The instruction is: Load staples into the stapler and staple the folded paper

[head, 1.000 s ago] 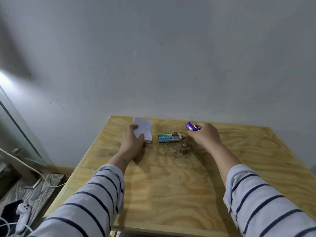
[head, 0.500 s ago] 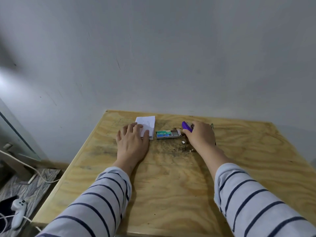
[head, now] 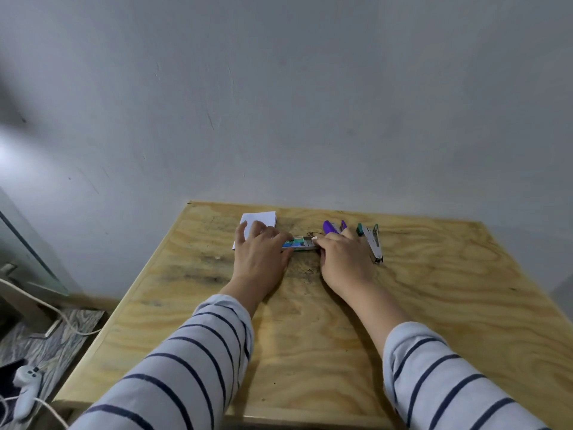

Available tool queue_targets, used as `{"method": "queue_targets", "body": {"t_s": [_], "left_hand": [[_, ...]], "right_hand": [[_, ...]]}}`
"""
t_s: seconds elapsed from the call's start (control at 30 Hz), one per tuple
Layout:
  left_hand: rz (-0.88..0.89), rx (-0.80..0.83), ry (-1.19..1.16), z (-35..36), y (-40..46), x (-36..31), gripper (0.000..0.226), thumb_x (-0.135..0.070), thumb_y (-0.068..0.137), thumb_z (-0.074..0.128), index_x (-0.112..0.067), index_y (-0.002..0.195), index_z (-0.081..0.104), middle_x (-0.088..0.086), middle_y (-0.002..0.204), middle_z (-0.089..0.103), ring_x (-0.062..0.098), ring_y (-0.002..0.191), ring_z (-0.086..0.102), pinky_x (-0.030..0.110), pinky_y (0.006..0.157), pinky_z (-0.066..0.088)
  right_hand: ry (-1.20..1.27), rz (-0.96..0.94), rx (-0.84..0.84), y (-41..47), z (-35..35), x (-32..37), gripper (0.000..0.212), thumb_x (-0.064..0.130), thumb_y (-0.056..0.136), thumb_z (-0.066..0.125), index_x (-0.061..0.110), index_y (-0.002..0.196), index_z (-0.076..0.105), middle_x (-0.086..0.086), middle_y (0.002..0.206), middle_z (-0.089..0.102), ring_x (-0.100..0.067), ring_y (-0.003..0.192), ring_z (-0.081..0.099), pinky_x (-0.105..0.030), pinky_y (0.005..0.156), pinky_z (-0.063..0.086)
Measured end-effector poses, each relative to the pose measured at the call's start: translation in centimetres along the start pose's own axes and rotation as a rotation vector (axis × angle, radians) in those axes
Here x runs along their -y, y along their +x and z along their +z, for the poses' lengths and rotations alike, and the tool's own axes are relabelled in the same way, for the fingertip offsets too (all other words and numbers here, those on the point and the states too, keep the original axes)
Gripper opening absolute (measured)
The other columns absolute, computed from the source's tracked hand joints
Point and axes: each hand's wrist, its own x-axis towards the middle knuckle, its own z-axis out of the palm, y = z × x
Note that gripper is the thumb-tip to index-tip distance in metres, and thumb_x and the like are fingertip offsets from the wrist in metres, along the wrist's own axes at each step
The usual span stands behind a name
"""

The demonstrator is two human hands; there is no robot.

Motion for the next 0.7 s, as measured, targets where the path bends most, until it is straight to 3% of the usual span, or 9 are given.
{"method": "queue_targets", "body": {"t_s": [0.23,0.43,0.6,0.7], "left_hand": [[-0.038,0.049,-0.06,-0.2,0.8,-1.4,0.024,-0.031,0.094,0.049,-0.039,0.116,0.058,-0.009,0.116,0.062,0.018,0.114,0.048,0.039,0.102,0.019],[-0.026,0.055,-0.241,-0.1,1.6,-3.2,0.031,-0.012,0.092,0.049,-0.029,0.114,0.063,-0.003,0.112,0.064,0.021,0.106,0.055,0.032,0.091,0.035],[-0.065,0.086,-0.301,-0.1,1.5,-3.7,0.03,-0.013,0.093,0.048,-0.025,0.115,0.063,0.0,0.115,0.063,0.023,0.106,0.054,0.034,0.087,0.044],[-0.039,0.083,-0.255,-0.2,1.1,-3.6,0.03,-0.02,0.095,0.046,-0.029,0.12,0.06,-0.004,0.124,0.06,0.021,0.114,0.051,0.034,0.092,0.038]], "right_hand": [[0.034,0.033,0.005,-0.3,-0.2,0.5,0.04,0.01,0.093,0.043,0.024,0.127,0.057,0.004,0.126,0.061,-0.024,0.118,0.044,-0.038,0.092,0.033],[0.049,0.077,0.041,-0.2,-0.9,0.9,0.043,0.006,0.092,0.041,0.019,0.13,0.054,-0.003,0.126,0.061,-0.026,0.123,0.042,-0.039,0.096,0.033],[0.058,0.09,0.048,-0.3,-0.9,0.9,0.043,0.006,0.093,0.04,0.021,0.131,0.054,-0.002,0.127,0.06,-0.026,0.122,0.043,-0.039,0.097,0.033],[0.06,0.084,0.067,-0.4,-1.1,1.2,0.043,0.008,0.094,0.04,0.021,0.133,0.052,-0.001,0.13,0.058,-0.024,0.123,0.042,-0.039,0.1,0.032]]}}
